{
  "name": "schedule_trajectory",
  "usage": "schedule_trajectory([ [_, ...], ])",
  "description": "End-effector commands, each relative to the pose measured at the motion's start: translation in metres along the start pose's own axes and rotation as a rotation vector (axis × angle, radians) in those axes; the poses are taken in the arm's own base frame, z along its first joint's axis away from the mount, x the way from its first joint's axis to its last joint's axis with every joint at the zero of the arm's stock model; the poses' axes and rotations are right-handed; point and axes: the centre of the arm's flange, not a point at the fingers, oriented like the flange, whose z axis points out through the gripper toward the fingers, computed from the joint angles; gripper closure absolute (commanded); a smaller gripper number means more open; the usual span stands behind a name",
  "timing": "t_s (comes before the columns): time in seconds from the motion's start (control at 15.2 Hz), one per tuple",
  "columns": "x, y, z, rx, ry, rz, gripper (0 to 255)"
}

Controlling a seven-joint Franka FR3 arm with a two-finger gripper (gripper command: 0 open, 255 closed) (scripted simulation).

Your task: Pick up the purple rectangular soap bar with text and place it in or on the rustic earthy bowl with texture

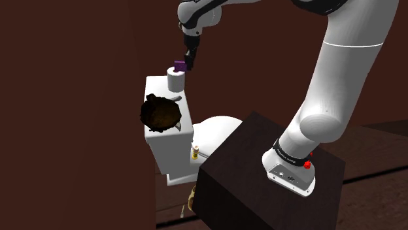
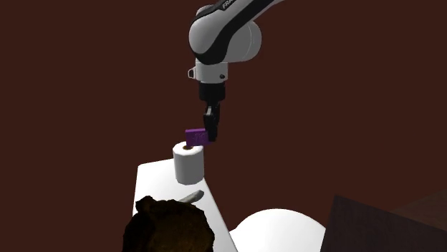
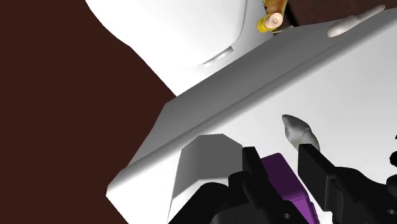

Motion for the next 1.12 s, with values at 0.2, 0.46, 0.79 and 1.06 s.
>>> schedule_trajectory([
  [0.2,0.002,-0.027,-0.014,0.000,0.000,0.000,255],
  [0.46,0.006,-0.080,-0.015,0.000,0.000,0.000,255],
  [0.79,0.012,-0.146,-0.016,0.000,0.000,0.000,255],
  [1.06,0.016,-0.198,-0.017,0.000,0.000,0.000,255],
])
